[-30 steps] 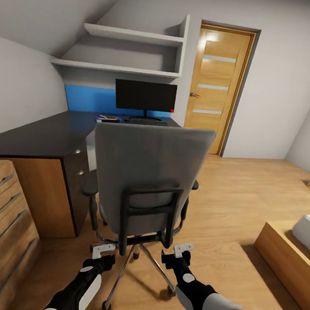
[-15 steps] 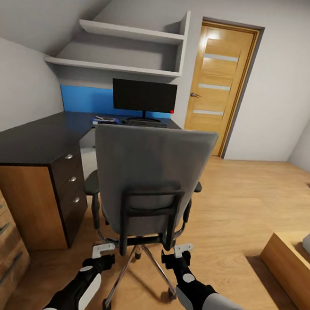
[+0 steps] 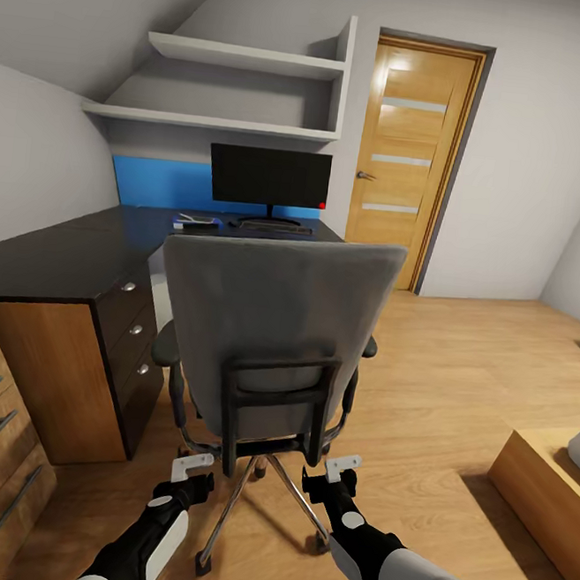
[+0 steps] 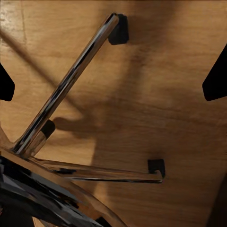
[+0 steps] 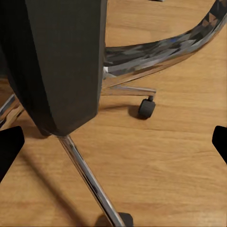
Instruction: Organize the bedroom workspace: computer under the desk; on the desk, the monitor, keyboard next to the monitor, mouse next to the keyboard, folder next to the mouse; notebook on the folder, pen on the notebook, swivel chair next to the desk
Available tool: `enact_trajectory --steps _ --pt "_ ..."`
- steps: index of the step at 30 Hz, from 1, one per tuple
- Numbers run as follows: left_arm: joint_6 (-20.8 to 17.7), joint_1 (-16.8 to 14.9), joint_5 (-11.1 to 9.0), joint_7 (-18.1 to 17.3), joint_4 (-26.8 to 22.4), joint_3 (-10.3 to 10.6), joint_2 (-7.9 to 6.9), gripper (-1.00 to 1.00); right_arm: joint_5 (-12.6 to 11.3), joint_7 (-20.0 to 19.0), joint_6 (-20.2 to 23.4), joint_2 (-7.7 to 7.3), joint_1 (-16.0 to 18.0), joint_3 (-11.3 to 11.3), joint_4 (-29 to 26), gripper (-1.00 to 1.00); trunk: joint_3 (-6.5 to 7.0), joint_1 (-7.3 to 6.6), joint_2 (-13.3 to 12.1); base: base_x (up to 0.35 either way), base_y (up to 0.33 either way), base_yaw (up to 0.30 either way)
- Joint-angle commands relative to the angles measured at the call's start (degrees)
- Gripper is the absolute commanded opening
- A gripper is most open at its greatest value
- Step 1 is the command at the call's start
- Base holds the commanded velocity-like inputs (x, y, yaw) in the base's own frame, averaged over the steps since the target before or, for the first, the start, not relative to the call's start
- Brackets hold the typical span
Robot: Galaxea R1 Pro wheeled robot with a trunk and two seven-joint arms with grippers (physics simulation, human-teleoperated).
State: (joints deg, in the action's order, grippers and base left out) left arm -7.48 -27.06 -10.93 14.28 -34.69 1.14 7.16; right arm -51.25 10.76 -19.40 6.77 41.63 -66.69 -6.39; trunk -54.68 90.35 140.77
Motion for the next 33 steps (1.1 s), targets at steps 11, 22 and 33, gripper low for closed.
enact_trajectory --steps 11,22,33 --pt "-0.2 -0.01 -0.41 0.42 -0.12 -0.28 -0.04 1.0 -0.34 0.31 -0.13 0.0 0.03 -0.46 -0.02 1.0 -0.78 0.87 1.64 0.0 0.0 0.0" --pt "-0.17 -0.01 -0.33 0.32 0.12 -0.26 -0.39 1.0 -0.26 0.31 -0.19 0.04 0.03 -0.48 -0.02 1.0 -0.63 0.87 1.64 -0.044 -0.031 0.054" --pt "-0.17 -0.01 -0.32 0.26 0.14 -0.26 -0.48 1.0 -0.26 0.31 -0.2 0.0 0.03 -0.46 -0.02 1.0 -0.3 0.87 1.64 -0.233 -0.175 0.096"
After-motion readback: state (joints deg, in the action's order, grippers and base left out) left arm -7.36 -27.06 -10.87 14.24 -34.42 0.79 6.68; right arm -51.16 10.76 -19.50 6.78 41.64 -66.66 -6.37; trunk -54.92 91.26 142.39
